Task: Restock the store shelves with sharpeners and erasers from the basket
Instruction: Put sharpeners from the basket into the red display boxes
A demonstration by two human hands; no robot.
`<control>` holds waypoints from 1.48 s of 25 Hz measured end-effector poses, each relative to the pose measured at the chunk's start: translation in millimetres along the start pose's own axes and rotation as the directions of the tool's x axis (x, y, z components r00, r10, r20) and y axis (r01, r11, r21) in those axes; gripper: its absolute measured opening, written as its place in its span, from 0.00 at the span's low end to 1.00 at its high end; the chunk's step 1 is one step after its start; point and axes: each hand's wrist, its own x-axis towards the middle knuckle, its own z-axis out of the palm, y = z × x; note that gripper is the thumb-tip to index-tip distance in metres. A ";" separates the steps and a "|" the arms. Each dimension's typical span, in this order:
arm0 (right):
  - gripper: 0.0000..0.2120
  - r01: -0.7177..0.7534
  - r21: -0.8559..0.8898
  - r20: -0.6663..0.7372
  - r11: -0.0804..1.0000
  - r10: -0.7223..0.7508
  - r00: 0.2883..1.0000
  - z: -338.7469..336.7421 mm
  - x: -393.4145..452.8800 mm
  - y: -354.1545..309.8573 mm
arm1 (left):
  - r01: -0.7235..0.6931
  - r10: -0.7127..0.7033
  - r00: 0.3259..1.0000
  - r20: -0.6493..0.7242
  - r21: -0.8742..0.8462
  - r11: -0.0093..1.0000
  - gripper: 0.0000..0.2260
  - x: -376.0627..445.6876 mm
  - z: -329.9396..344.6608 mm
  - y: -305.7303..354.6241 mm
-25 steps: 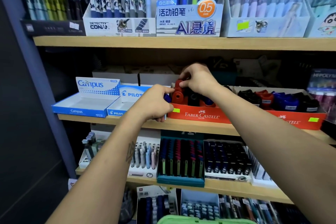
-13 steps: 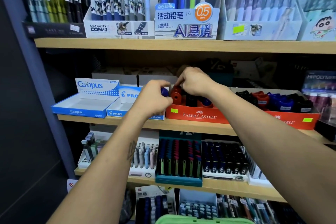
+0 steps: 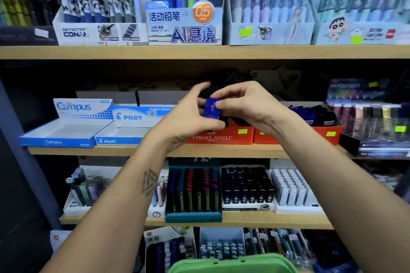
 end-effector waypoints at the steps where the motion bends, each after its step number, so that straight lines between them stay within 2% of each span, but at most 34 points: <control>1: 0.10 0.025 0.018 -0.039 1.000 -0.024 0.999 -8.7 -1.8 3.0 | 0.018 -0.017 1.000 0.012 -0.129 0.992 0.44 1.1 0.6 0.7; 3: 0.10 0.063 0.024 -0.078 0.998 -0.061 0.995 -22.1 -5.0 8.3 | 0.042 -0.035 0.999 0.033 -0.254 0.966 0.34 1.7 1.5 5.1; 5: 0.11 0.084 0.028 -0.082 0.996 -0.082 0.993 -28.2 -7.1 12.4 | 0.053 -0.044 0.998 0.038 -0.284 0.957 0.28 2.8 3.8 8.3; 9: 0.16 0.085 0.056 -0.061 0.995 -0.082 0.995 -32.2 -10.6 19.8 | 0.056 -0.067 0.997 -0.033 -0.282 0.958 0.27 9.0 10.9 6.2; 11: 0.21 0.034 -0.022 -0.012 0.999 -0.035 0.999 -33.6 -12.7 20.6 | 0.046 -0.074 0.995 -0.070 -0.343 0.938 0.28 10.6 15.0 5.0; 13: 0.21 0.023 -0.091 0.021 0.996 -0.022 1.000 -33.2 -13.5 17.8 | 0.045 -0.078 0.994 -0.071 -0.383 0.922 0.27 9.2 19.4 6.0; 15: 0.18 0.050 -0.080 -0.017 0.996 -0.051 0.999 -32.6 -12.7 13.4 | 0.031 -0.071 0.993 -0.092 -0.380 0.925 0.24 8.7 20.2 8.0; 17: 0.15 0.059 -0.049 -0.121 0.997 -0.064 0.991 -32.9 -9.8 10.8 | -0.058 0.002 0.974 -0.227 -0.240 0.969 0.17 11.0 10.8 7.6; 18: 0.15 0.059 -0.077 -0.170 0.995 -0.071 0.983 -33.3 -7.3 11.6 | -0.119 0.094 0.936 -0.338 -0.054 0.991 0.15 12.6 2.7 6.4; 20: 0.16 0.063 -0.253 -0.218 0.965 -0.121 0.968 -35.5 -0.8 14.1 | -0.140 0.274 0.859 -0.434 0.315 0.939 0.14 13.0 -13.5 3.7; 21: 0.16 0.060 -0.350 -0.226 0.935 -0.146 0.963 -36.2 2.9 15.3 | -0.107 0.293 0.859 -0.419 0.413 0.904 0.14 11.9 -18.5 2.1; 23: 0.16 0.033 -0.475 -0.237 0.880 -0.164 0.958 -36.3 9.7 16.6 | -0.062 0.261 0.905 -0.335 0.504 0.862 0.13 11.2 -22.1 -3.9; 26: 0.15 0.014 -0.616 -0.171 0.788 -0.151 0.974 -28.6 16.1 20.6 | -0.112 0.223 0.971 -0.085 0.664 0.740 0.15 13.7 -17.0 -12.1; 28: 0.17 0.001 -0.675 -0.164 0.738 -0.151 0.975 -20.5 19.2 24.1 | -0.142 0.186 0.982 0.024 0.745 0.652 0.17 13.5 -13.6 -13.6; 30: 0.15 -0.019 -0.683 -0.184 0.730 -0.148 0.972 -15.9 21.6 25.3 | -0.153 0.192 0.980 0.042 0.775 0.613 0.18 13.1 -13.0 -13.6; 37: 0.09 0.014 -0.798 -0.091 0.602 -0.144 0.985 -10.1 23.7 32.0 | -0.147 0.184 0.982 0.040 0.774 0.615 0.19 16.3 -14.1 -15.1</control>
